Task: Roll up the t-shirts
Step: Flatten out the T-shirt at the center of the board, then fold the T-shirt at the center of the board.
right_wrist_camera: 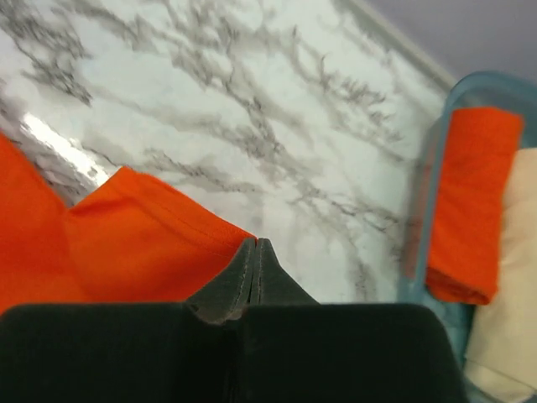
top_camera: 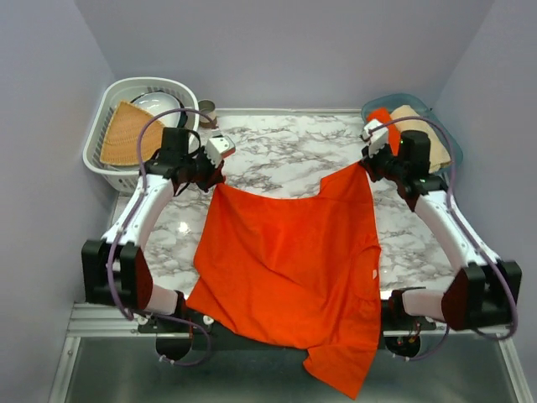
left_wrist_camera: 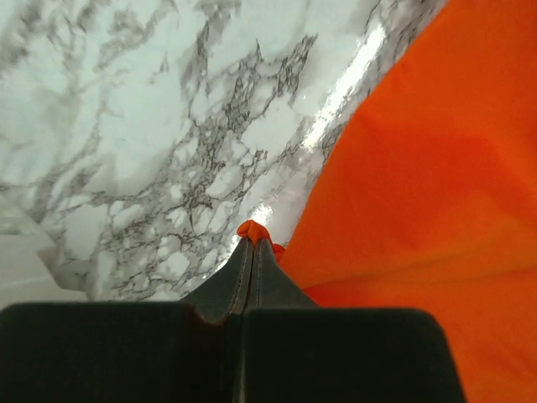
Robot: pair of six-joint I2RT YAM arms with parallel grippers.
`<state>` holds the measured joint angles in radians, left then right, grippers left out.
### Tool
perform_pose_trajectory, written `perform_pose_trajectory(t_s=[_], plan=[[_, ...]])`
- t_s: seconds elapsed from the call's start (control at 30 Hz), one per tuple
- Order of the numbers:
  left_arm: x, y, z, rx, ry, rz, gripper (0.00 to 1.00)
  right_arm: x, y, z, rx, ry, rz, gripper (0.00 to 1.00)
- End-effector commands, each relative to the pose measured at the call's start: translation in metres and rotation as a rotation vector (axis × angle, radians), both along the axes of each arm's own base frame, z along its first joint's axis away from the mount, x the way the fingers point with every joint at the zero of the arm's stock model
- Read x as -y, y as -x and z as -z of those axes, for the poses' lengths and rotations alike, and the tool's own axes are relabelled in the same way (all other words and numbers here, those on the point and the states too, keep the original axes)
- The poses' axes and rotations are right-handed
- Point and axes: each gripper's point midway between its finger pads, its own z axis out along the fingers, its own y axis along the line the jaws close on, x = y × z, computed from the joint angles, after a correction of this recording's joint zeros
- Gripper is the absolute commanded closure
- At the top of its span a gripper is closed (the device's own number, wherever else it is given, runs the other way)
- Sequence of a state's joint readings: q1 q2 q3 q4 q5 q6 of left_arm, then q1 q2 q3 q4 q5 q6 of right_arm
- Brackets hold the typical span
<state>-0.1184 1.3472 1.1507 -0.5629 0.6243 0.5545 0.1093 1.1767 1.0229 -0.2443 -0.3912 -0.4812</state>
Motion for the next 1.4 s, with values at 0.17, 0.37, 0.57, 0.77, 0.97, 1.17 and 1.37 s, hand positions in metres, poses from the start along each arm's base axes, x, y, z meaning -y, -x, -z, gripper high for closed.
perform_pose_trajectory(t_s=[0.17,0.37,0.57,0.77,0.97,1.17,1.37], plan=[[-0.016,-0.105,0.059,-0.036,-0.168,-0.124,1.0,0.005,-0.125,0.065,-0.015,0.131,0.016,0.99],[-0.024,-0.143,0.077,-0.02,-0.227,-0.163,1.0,0.014,-0.182,0.089,-0.015,0.21,0.067,0.99],[-0.025,-0.175,0.08,-0.01,-0.234,-0.205,1.0,0.019,-0.214,0.092,-0.012,0.249,0.094,0.99],[-0.023,-0.191,0.058,0.039,-0.191,-0.243,1.0,0.02,-0.225,0.084,-0.026,0.263,0.104,0.99],[-0.019,-0.173,0.04,0.065,-0.176,-0.173,1.0,0.024,-0.192,0.065,-0.065,0.25,0.112,0.99],[-0.021,-0.148,0.048,0.067,-0.243,-0.065,1.0,0.024,-0.127,0.081,-0.172,0.249,0.06,0.99],[-0.024,-0.123,0.058,0.056,-0.329,0.077,1.0,0.026,-0.081,0.085,-0.226,0.225,0.067,0.99]])
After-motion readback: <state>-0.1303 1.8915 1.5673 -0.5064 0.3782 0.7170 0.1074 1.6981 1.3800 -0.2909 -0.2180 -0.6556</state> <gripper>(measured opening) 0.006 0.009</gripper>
